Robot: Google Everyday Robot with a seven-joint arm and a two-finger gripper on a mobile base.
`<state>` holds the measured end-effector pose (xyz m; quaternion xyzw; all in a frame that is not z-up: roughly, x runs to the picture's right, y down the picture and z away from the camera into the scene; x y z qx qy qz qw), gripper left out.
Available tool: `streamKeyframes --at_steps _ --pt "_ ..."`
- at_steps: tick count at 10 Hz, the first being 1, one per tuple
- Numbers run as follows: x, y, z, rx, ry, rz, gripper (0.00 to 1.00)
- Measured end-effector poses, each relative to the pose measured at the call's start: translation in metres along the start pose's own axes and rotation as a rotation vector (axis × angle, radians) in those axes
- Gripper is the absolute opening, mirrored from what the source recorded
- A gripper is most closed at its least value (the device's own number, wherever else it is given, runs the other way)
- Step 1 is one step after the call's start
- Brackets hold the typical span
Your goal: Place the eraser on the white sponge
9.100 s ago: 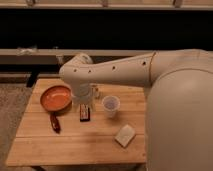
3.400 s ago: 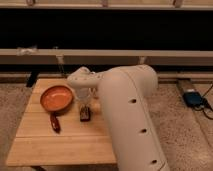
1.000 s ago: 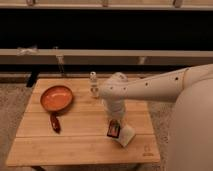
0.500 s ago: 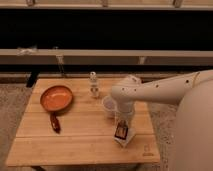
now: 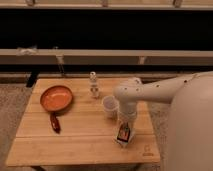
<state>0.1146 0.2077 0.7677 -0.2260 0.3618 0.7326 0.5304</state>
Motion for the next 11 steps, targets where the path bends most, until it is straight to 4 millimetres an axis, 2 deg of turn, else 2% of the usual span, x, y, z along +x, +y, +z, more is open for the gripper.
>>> streamKeyframes --at_steps 2,3,11 --pt "-0.0006 -0.0033 0.0042 0.015 0.015 0.008 0.56" --pt "-0.0006 -0.0029 0.0047 0.019 0.018 0.011 0.62" --pt "0.0018 -0.0099 0.0036 -0.002 0.024 0.057 0.64"
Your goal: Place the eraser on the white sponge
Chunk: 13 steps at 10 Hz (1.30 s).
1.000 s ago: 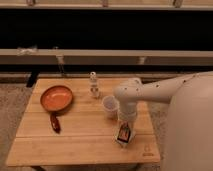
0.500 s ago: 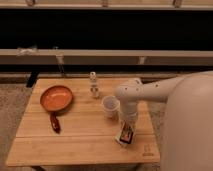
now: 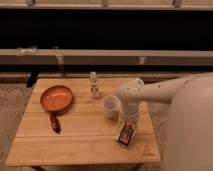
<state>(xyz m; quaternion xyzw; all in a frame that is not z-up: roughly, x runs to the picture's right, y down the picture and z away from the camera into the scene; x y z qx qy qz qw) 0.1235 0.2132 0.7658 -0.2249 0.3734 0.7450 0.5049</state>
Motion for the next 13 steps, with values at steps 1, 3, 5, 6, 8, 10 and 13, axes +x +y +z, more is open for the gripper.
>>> streamKeyframes --at_steps 1,3,5,6,8,10,13 --pt "0.001 0.001 -0.001 -0.008 0.0 -0.003 0.64" --pt "0.001 0.003 -0.003 -0.028 -0.005 -0.008 0.64" --pt "0.0 0.009 -0.009 -0.084 -0.025 -0.024 0.64" --pt "-0.002 0.013 -0.011 -0.105 -0.033 -0.033 0.64" --pt "-0.008 0.023 -0.018 -0.144 -0.056 -0.065 0.64" --pt "-0.012 0.043 -0.022 -0.166 -0.073 -0.091 0.64" --pt "-0.013 0.04 -0.021 -0.161 -0.073 -0.089 0.64"
